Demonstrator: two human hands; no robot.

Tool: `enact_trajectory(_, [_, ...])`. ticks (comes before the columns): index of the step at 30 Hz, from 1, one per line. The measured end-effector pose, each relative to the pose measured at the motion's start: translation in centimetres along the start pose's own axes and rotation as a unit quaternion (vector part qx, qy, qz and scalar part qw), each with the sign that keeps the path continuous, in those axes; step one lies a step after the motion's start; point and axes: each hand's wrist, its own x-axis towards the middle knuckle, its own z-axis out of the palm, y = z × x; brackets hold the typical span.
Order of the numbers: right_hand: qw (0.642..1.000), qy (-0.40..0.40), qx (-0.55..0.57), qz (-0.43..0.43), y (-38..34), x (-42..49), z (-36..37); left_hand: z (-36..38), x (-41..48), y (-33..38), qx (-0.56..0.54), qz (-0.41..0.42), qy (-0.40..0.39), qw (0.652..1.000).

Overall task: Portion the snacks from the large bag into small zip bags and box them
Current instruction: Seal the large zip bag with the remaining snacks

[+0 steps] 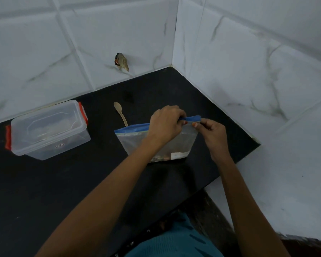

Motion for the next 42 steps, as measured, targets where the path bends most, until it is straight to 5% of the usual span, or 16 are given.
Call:
enact_trajectory(13, [1.0,-0.009,-0.009,-0.025,0.4,-0.2,0.4,0.0,-0.6,-0.4,-0.059,0.0,-0.039,0.997])
enact_trajectory(22, [0.998,-0.069,0.0,-0.011,0.0,-0.1,-0.9,0.1,-0.3,0.1,0.015,0.012,0.001,1.0])
enact_trajectory(34, [0.991,0.058,-0.112,-0.053,-0.1,0.3,0.4,-1.0,-1.1,-0.4,-0.026,-0.043,-0.019,0.999])
enact_trajectory(42, [0.999,-0.023,-0.031,-0.021,-0.6,0.2,-0.5,-1.0,-1.3,-0.7,-0.028,-0.057,-0.013,0.998])
